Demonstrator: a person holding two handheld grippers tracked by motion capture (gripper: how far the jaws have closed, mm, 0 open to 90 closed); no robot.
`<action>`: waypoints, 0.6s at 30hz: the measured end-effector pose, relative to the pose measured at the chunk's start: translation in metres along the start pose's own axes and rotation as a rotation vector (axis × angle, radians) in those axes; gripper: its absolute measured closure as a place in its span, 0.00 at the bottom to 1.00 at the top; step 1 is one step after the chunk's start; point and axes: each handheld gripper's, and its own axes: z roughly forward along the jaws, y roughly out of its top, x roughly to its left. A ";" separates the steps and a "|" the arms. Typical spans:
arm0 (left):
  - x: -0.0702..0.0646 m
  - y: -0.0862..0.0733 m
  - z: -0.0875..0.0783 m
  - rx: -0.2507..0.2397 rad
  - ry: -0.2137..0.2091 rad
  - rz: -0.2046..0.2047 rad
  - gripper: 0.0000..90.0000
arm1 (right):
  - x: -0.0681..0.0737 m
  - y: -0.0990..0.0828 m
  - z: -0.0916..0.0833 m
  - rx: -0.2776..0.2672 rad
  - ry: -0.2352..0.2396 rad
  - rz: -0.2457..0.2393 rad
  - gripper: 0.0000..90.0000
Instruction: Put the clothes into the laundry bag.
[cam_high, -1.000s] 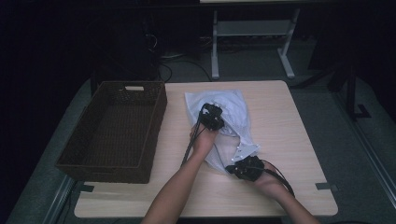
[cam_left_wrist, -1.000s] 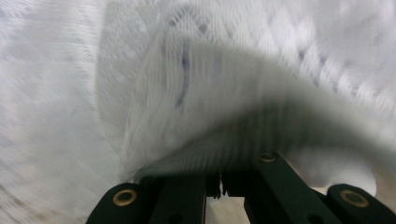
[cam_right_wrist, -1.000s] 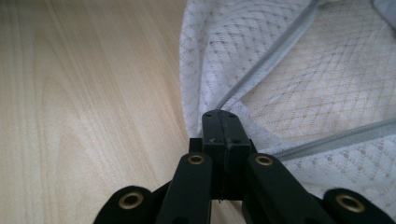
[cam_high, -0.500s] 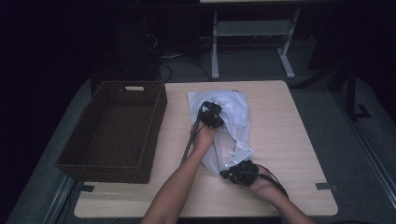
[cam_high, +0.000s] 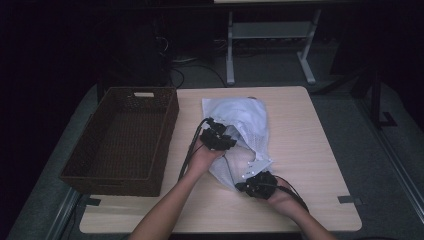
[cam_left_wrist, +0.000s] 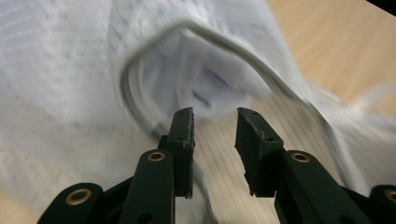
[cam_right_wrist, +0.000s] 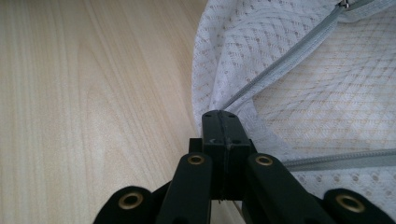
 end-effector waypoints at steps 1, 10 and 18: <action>-0.001 -0.003 -0.006 -0.003 -0.001 0.006 0.74 | 0.000 0.000 0.000 0.000 0.000 0.000 1.00; 0.017 0.006 -0.019 -0.041 0.061 0.001 0.72 | 0.000 -0.001 0.000 -0.008 0.004 0.011 1.00; 0.031 0.020 0.005 -0.036 0.090 -0.006 0.86 | -0.002 -0.001 0.000 -0.011 0.011 0.018 1.00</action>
